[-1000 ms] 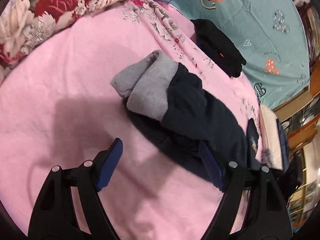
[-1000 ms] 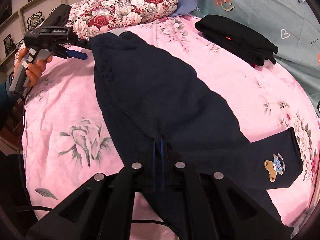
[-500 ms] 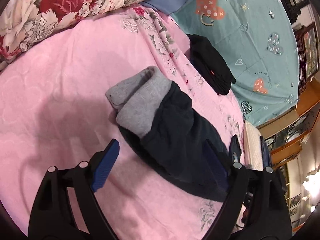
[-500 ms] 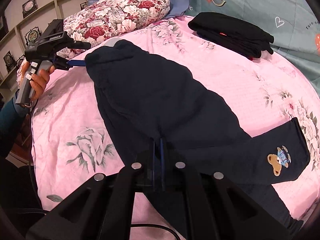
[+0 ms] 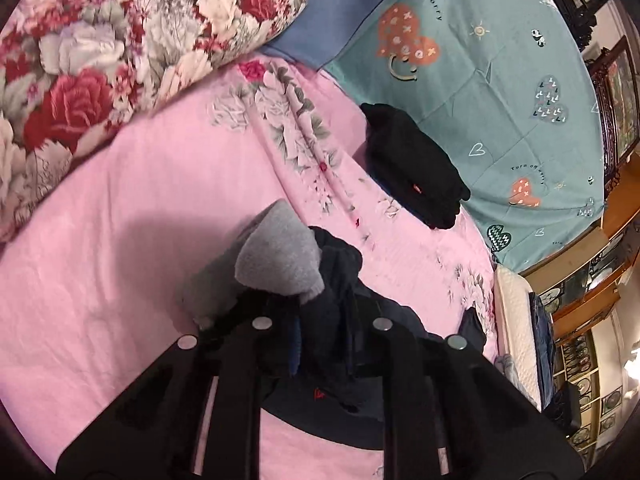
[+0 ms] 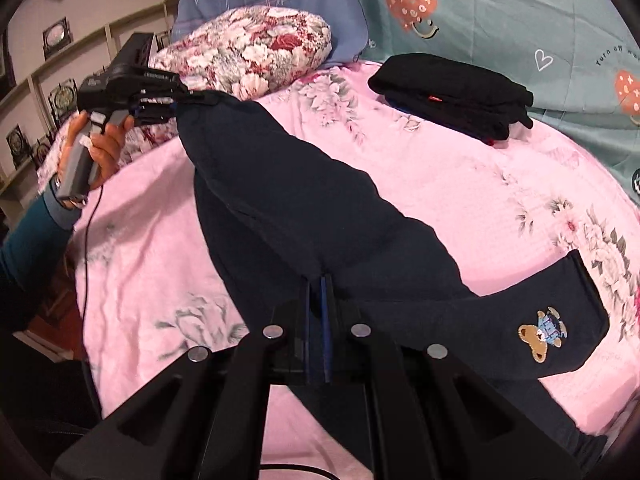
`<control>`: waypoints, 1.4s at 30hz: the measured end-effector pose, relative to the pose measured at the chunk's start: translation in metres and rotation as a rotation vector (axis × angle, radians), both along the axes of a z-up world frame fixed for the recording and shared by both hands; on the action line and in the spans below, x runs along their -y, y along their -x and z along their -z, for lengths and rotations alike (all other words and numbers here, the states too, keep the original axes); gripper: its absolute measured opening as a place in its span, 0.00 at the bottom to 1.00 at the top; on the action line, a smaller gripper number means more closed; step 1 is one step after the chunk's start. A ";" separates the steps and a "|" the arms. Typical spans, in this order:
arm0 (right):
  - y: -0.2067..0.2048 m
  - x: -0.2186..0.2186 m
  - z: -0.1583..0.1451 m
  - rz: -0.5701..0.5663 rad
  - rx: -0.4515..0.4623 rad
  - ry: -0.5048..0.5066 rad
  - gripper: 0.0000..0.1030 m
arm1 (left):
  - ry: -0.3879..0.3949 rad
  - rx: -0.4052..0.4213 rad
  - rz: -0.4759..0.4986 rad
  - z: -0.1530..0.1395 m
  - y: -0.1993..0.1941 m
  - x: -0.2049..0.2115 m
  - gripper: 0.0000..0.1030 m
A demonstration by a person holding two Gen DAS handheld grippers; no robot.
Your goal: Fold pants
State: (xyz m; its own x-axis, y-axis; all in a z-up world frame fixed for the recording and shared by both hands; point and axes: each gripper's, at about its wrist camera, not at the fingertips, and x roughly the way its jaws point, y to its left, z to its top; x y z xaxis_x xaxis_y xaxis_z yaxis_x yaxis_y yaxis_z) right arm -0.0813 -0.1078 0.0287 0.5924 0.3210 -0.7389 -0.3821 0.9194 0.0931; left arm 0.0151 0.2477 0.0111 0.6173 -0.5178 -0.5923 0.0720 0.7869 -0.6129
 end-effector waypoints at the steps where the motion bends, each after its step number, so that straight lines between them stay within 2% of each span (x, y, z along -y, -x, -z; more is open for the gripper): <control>1: 0.001 -0.003 0.009 -0.003 -0.022 0.001 0.05 | -0.022 -0.009 -0.002 0.004 0.002 -0.002 0.16; 4: 0.002 -0.014 0.046 -0.007 -0.121 0.043 0.06 | -0.051 -0.085 -0.012 0.033 0.006 -0.007 0.16; 5: 0.001 -0.015 0.054 -0.005 -0.148 0.048 0.10 | -0.070 -0.130 -0.012 0.048 0.008 -0.009 0.16; 6: 0.003 -0.014 0.053 -0.014 -0.146 0.018 0.17 | -0.078 -0.161 -0.007 0.060 0.009 -0.010 0.19; 7: 0.002 -0.013 0.050 -0.020 -0.172 -0.007 0.31 | -0.080 -0.181 0.000 0.070 0.012 -0.011 0.23; 8: 0.000 -0.009 0.044 -0.015 -0.198 -0.034 0.40 | -0.063 -0.185 0.014 0.075 0.015 -0.015 0.23; 9: -0.003 0.002 0.031 0.023 -0.195 -0.050 0.42 | -0.044 -0.183 0.025 0.075 0.019 -0.018 0.26; 10: -0.006 0.011 0.021 0.055 -0.166 -0.048 0.43 | -0.041 -0.187 0.027 0.073 0.022 -0.022 0.45; 11: -0.009 0.023 0.010 0.093 -0.129 -0.038 0.45 | -0.084 -0.196 -0.003 0.067 0.026 -0.027 0.75; 13: -0.025 0.062 -0.012 0.235 -0.072 -0.013 0.49 | -0.160 -0.123 -0.063 0.051 0.037 -0.036 0.76; 14: -0.032 0.078 -0.016 0.306 -0.065 -0.013 0.50 | -0.172 -0.095 -0.059 0.043 0.041 -0.038 0.76; 16: -0.062 0.123 -0.015 0.489 -0.101 -0.029 0.50 | -0.148 -0.055 -0.067 0.028 0.047 -0.041 0.76; 17: -0.072 0.135 -0.011 0.535 -0.119 -0.040 0.50 | -0.137 -0.029 -0.059 0.021 0.049 -0.038 0.77; 18: -0.090 0.154 0.000 0.621 -0.163 -0.044 0.50 | -0.134 -0.014 -0.046 0.015 0.047 -0.032 0.78; 21: -0.123 0.177 0.032 0.755 -0.256 -0.034 0.50 | -0.143 0.017 0.030 0.009 0.040 0.006 0.80; 24: -0.135 0.188 0.059 0.866 -0.271 0.065 0.49 | -0.217 0.008 0.116 0.022 0.031 0.055 0.81; 27: -0.135 0.189 0.062 0.888 -0.205 0.100 0.46 | -0.312 -0.033 0.171 0.047 0.021 0.091 0.81; 28: -0.133 0.189 0.061 0.882 -0.200 0.103 0.33 | -0.343 -0.035 0.167 0.052 0.019 0.095 0.81; 29: -0.131 0.191 0.059 0.861 -0.202 0.089 0.13 | -0.384 -0.029 0.167 0.056 0.019 0.099 0.81; 31: -0.118 0.201 0.051 0.841 -0.193 0.019 0.09 | -0.402 -0.018 0.173 0.057 0.020 0.100 0.81; 34: -0.081 0.221 0.017 0.831 -0.110 -0.140 0.09 | -0.393 -0.030 0.171 0.054 0.019 0.090 0.81; 38: 0.021 0.250 -0.032 0.814 0.062 -0.418 0.09 | -0.381 -0.061 0.153 0.054 0.016 0.075 0.81; 40: 0.072 0.258 -0.043 0.820 0.122 -0.497 0.09 | -0.376 -0.066 0.157 0.053 0.015 0.074 0.81; 42: 0.123 0.261 -0.042 0.842 0.155 -0.550 0.09 | -0.381 -0.067 0.160 0.052 0.015 0.074 0.81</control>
